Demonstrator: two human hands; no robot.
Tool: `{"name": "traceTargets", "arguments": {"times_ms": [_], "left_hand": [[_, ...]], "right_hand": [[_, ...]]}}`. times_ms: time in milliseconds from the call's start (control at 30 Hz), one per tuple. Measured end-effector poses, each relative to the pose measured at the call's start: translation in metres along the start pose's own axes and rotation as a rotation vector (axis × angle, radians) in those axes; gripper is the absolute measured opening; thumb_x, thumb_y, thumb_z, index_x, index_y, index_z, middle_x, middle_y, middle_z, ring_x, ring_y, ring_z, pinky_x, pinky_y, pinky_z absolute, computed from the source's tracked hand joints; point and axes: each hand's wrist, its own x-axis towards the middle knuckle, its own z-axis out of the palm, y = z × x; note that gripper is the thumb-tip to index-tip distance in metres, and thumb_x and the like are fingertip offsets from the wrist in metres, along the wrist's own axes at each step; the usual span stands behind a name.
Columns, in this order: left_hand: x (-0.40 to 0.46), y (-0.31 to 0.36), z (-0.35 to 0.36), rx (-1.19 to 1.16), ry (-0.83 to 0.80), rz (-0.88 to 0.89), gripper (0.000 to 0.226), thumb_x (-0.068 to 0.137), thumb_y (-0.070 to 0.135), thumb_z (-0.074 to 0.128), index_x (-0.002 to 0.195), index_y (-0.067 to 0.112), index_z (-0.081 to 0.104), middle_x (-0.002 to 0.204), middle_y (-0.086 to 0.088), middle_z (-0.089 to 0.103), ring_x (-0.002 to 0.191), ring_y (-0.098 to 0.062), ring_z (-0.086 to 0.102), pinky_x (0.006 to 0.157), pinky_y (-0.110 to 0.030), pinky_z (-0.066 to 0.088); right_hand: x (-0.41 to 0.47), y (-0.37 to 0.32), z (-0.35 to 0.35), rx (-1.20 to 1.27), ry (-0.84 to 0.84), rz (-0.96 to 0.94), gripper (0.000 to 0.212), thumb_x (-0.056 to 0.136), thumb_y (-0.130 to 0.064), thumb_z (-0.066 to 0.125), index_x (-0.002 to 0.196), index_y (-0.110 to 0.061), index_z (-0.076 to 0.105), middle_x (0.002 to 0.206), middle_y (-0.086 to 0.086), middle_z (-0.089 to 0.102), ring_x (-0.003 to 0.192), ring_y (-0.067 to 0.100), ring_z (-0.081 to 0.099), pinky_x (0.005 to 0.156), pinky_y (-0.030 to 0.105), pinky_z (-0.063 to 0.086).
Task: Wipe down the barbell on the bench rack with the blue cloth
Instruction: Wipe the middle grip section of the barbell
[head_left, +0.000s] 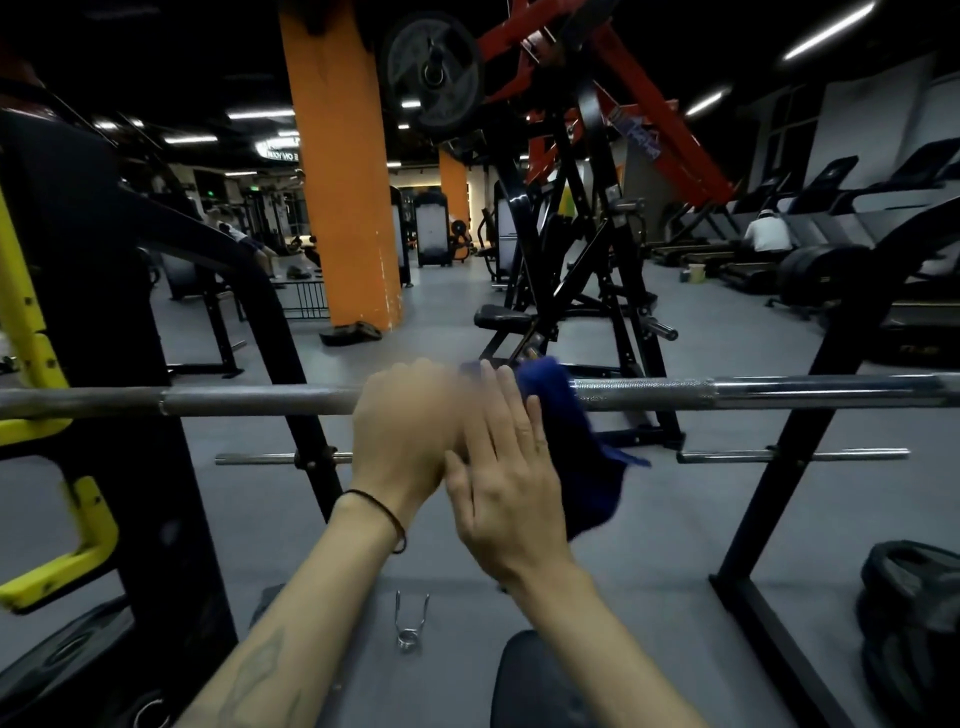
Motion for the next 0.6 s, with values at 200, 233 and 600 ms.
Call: {"name": "traceTargets", "arguments": {"times_ms": [200,233,600], "left_hand": [[0.002,-0.003,0.002,-0.013,0.064,0.003,0.036,0.103,0.024,0.035,0.073,0.015,0.051,0.067,-0.003,0.048,0.061,-0.025,0.044,0.062,-0.039,0.034],[0.003,-0.001,0.004,-0.012,0.083,-0.021,0.035,0.102,0.024,0.036,0.072,0.015,0.050,0.066,-0.003,0.047,0.060,-0.025,0.044,0.061,-0.040,0.035],[0.015,0.000,0.007,-0.007,0.210,-0.082,0.046,0.100,0.020,0.042,0.054,0.015,0.048,0.047,-0.003,0.045,0.041,-0.025,0.040,0.049,-0.032,0.030]], "right_hand": [[-0.009,0.037,-0.019,-0.026,0.130,0.165,0.060,0.111,-0.041,0.028,0.160,-0.008,0.033,0.169,0.010,0.027,0.159,0.025,0.016,0.130,0.047,0.008],[-0.006,0.023,-0.014,0.034,0.146,0.239,0.062,0.111,-0.043,0.026,0.160,-0.006,0.033,0.169,0.011,0.026,0.159,0.026,0.014,0.130,0.047,0.005],[-0.007,0.048,-0.024,-0.019,0.192,0.232,0.060,0.112,-0.044,0.025,0.158,-0.007,0.035,0.167,0.010,0.032,0.158,0.026,0.019,0.129,0.052,0.009]]}}
